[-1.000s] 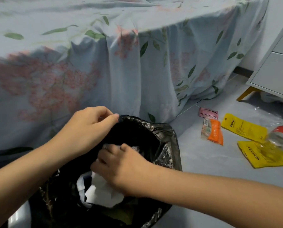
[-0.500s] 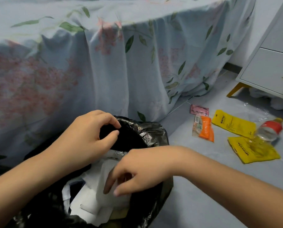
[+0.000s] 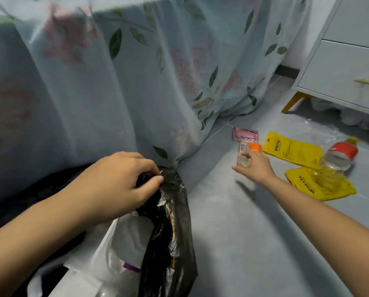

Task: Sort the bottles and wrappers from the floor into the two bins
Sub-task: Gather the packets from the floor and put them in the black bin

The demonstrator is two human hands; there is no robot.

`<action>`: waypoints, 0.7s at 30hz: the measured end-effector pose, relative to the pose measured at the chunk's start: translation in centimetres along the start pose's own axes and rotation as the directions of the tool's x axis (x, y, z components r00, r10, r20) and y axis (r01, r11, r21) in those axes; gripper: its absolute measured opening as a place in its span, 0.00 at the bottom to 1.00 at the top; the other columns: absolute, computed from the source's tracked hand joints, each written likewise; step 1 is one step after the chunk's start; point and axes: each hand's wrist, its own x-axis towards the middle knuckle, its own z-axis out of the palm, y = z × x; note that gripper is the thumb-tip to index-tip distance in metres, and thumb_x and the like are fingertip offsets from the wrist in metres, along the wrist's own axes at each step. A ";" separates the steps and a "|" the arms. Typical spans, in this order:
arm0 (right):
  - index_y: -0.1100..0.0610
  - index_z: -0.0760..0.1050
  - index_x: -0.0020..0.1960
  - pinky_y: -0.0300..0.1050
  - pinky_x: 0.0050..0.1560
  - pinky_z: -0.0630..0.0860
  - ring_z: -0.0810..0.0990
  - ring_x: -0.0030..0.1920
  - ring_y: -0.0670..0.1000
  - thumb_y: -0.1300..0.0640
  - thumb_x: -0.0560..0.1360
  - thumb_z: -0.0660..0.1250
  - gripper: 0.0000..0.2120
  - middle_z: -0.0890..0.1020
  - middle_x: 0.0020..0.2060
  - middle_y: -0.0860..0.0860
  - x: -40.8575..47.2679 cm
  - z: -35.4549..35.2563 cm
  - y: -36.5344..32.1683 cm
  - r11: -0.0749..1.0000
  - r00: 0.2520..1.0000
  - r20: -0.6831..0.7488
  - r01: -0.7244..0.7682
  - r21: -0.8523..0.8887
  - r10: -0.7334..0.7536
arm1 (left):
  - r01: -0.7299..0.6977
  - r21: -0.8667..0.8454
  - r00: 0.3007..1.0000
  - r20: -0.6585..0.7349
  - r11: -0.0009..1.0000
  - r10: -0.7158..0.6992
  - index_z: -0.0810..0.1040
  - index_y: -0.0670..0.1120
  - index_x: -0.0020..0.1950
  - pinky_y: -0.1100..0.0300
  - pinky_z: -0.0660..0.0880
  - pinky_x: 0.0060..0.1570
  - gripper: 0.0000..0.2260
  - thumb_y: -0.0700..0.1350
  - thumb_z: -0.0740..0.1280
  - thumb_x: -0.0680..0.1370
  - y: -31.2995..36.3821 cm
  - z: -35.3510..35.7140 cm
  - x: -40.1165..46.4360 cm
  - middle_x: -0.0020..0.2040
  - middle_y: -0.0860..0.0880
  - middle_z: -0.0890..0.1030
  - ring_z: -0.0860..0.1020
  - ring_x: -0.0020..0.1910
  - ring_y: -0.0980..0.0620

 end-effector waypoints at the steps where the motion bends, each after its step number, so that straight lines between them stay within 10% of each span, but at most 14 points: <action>1: 0.57 0.75 0.63 0.51 0.61 0.70 0.73 0.61 0.62 0.43 0.65 0.76 0.31 0.78 0.60 0.58 0.7 0.4 0.6 0.997 0.999 -0.005 -0.054 0.050 0.054 | 0.001 -0.002 1.000 0.011 1.000 -0.001 0.79 0.58 0.50 0.54 0.75 0.50 0.26 0.67 0.46 0.70 -0.1 0.1 0.1 0.43 0.59 0.79 0.77 0.47 0.57; 11: 0.56 0.74 0.59 0.55 0.55 0.72 0.71 0.59 0.64 0.29 0.62 0.68 0.37 0.75 0.58 0.59 2.9 2.4 2.7 0.924 0.989 -0.058 -0.150 -0.353 0.139 | -0.001 -0.039 1.000 0.011 0.999 0.002 0.80 0.57 0.47 0.57 0.73 0.46 0.27 0.69 0.47 0.70 -1.0 0.7 0.4 0.38 0.57 0.80 0.77 0.42 0.58; 21: 0.63 0.74 0.59 0.49 0.49 0.78 0.81 0.53 0.61 0.64 0.74 0.63 0.14 0.81 0.52 0.60 0.0 2.8 -1.5 0.777 0.996 0.055 0.085 -0.623 -0.065 | 0.051 -0.140 0.999 -0.008 0.989 -0.053 0.80 0.58 0.48 0.56 0.75 0.52 0.21 0.66 0.53 0.70 -0.5 -0.1 -0.1 0.47 0.60 0.78 0.77 0.49 0.60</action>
